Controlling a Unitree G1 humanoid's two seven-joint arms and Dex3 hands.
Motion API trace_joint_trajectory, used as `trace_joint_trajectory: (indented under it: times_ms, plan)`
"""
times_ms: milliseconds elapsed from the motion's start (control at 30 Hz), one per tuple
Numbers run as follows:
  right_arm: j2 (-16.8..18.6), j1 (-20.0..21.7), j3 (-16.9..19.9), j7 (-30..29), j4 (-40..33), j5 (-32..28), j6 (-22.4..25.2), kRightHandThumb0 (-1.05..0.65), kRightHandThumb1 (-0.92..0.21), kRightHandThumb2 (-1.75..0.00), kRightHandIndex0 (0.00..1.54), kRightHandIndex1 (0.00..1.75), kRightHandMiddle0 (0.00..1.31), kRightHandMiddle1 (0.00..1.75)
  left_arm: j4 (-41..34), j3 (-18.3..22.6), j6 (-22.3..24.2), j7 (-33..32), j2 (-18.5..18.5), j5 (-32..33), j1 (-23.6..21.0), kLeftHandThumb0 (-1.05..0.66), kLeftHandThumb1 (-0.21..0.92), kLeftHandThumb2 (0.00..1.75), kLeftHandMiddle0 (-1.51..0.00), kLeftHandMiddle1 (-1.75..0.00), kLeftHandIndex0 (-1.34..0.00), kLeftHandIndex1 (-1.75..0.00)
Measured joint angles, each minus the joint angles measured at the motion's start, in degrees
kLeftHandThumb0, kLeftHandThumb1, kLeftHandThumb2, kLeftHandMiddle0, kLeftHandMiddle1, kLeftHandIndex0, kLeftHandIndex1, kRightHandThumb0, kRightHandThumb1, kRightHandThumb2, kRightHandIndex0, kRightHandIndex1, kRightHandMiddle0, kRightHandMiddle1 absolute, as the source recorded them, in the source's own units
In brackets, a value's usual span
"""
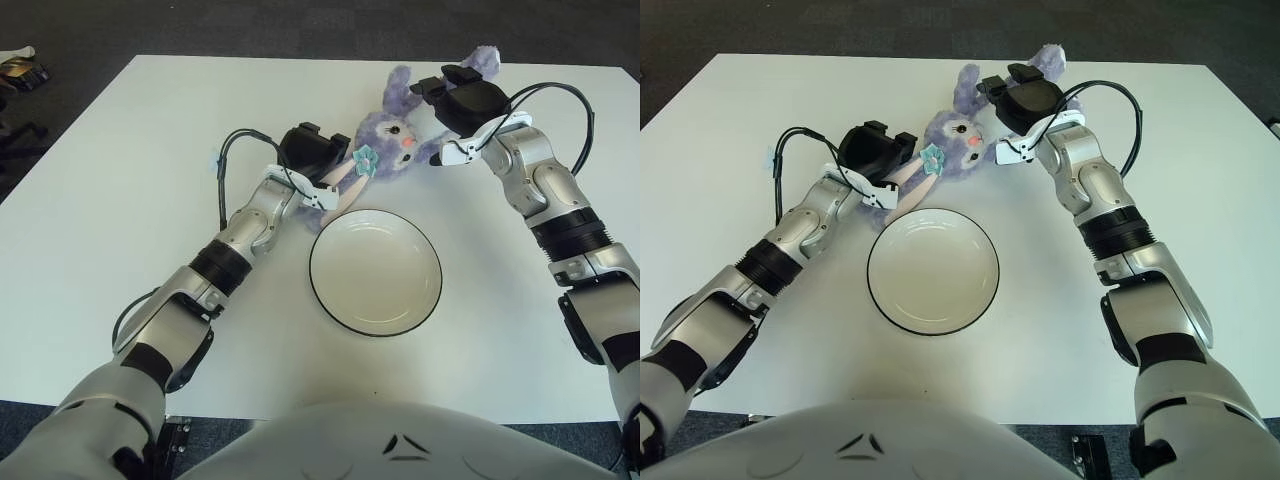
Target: Put the doll into the plate.
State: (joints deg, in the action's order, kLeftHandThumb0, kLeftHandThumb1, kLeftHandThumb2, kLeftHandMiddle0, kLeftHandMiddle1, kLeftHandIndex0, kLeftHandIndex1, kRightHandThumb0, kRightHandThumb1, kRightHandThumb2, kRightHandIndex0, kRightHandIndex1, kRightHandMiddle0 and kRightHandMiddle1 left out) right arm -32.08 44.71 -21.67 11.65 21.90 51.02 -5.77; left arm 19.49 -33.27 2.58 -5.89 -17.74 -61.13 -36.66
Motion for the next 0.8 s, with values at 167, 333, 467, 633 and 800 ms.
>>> trace_joint_trajectory:
  times_ms: [167,333,467,633,800]
  plan:
    - [0.3,0.9,-0.1,0.3,3.2,-1.2,-0.9,-0.67,-0.28,-0.9,0.04,0.05,0.0,0.53,-0.6,0.0,0.2,0.0,0.0,-0.3,0.0,0.0,0.1,1.56,-0.66,-1.75,-0.66,-1.73]
    - [0.5,1.6,-0.1,0.4,5.1,-2.2,-1.4,-0.64,-0.26,-0.93,0.02,0.04,0.0,0.48,-1.4,0.0,0.4,-0.2,0.0,-0.4,0.1,0.0,0.09,1.57,-0.67,-1.75,-0.66,-1.73]
    - [1.0,2.5,-0.4,0.3,7.1,-2.4,-1.8,-0.64,-0.25,-0.94,0.01,0.03,0.0,0.46,-1.8,0.0,0.6,-0.2,0.1,-0.3,0.3,0.0,0.07,1.59,-0.68,-1.75,-0.68,-1.73]
    - [1.4,4.2,-1.0,0.3,9.9,-2.4,-2.8,-0.63,-0.23,-0.96,0.01,0.04,0.0,0.49,-3.2,0.0,0.8,-0.1,0.1,-0.3,1.0,0.0,0.08,1.58,-0.67,-1.75,-0.67,-1.73]
    - [1.8,6.4,-1.8,0.2,13.5,-2.5,-3.9,-0.58,-0.2,-0.99,0.03,0.05,0.0,0.55,-4.2,-0.1,0.8,0.3,0.0,-0.3,1.2,0.0,0.09,1.57,-0.67,-1.75,-0.66,-1.73]
